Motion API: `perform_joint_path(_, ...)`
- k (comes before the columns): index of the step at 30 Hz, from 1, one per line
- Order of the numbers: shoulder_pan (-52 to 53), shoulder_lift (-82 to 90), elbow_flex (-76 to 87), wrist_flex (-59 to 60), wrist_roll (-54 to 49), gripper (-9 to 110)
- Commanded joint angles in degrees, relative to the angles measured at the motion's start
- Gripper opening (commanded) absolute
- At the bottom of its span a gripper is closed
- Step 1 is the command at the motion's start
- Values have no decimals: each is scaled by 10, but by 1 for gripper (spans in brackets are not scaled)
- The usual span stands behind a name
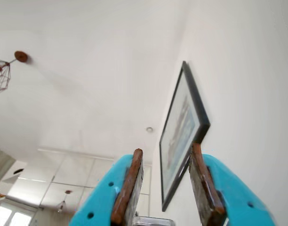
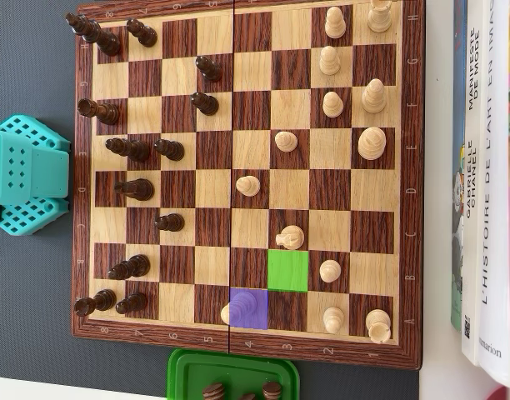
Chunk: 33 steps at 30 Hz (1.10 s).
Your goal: Play chess
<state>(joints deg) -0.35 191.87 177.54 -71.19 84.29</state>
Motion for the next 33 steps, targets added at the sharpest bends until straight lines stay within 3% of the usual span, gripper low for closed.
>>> perform_joint_path(1, 4, -4, -40, 76, -1, 15)
perform_joint_path(10, 4, -4, -112, 364, -1, 15)
perform_joint_path(19, 4, -7, -190, 751, -1, 15)
perform_joint_path(24, 4, -92, -260, 945, -1, 15)
perform_joint_path(33, 64, -264, -414, 1143, -74, 16)
